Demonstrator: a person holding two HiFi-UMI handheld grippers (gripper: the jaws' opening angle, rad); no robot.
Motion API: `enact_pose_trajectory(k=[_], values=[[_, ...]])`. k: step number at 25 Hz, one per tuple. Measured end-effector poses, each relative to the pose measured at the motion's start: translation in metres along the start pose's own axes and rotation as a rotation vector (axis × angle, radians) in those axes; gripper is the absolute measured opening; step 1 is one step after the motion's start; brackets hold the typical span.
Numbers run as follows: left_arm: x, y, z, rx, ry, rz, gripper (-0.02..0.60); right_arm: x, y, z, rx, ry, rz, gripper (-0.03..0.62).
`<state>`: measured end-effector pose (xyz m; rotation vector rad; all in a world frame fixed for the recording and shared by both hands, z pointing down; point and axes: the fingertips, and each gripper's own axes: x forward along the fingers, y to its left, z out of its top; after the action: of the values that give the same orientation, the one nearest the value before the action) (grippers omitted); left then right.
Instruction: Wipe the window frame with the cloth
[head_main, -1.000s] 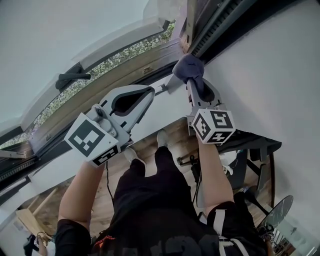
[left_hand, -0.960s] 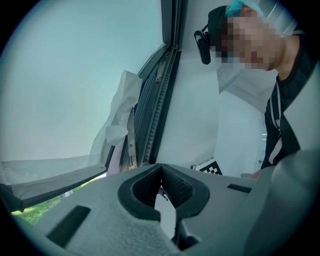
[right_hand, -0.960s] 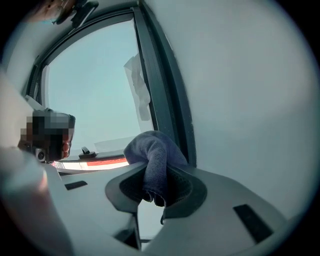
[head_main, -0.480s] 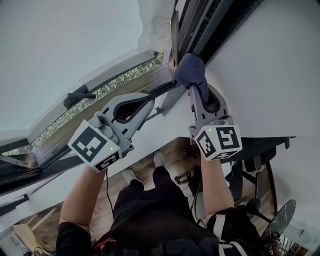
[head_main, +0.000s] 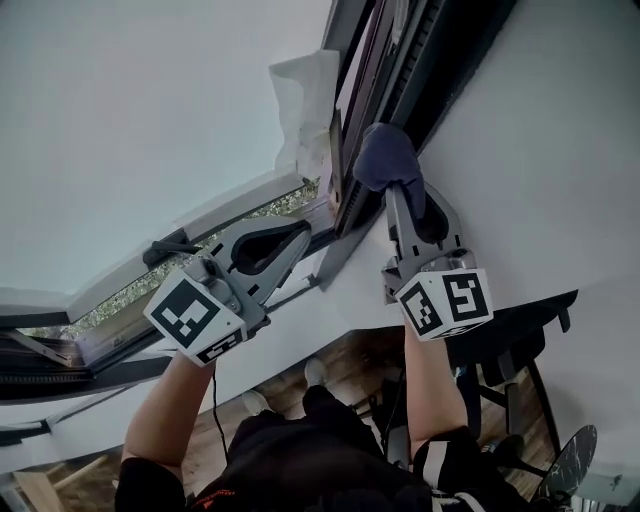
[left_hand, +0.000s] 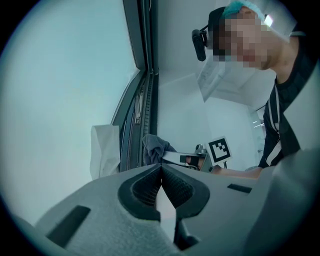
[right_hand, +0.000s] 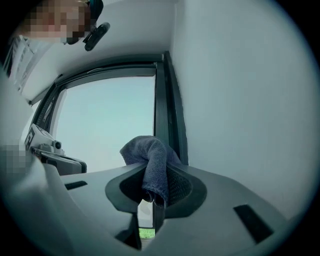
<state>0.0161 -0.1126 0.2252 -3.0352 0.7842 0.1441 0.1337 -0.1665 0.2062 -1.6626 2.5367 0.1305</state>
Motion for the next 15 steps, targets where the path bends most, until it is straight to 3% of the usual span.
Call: enact_pose_trajectory(k=[7,15], values=[[0.011,0.005,0.044,0.084,-0.060,-0.017,0.018,0.016,0.002,0.077,-0.051,-0.136,0.016,0.067],[0.014,0.013,0.069,0.125,-0.086,-0.012,0.018,0.028,0.000,0.140,-0.093,-0.239,0.014,0.067]])
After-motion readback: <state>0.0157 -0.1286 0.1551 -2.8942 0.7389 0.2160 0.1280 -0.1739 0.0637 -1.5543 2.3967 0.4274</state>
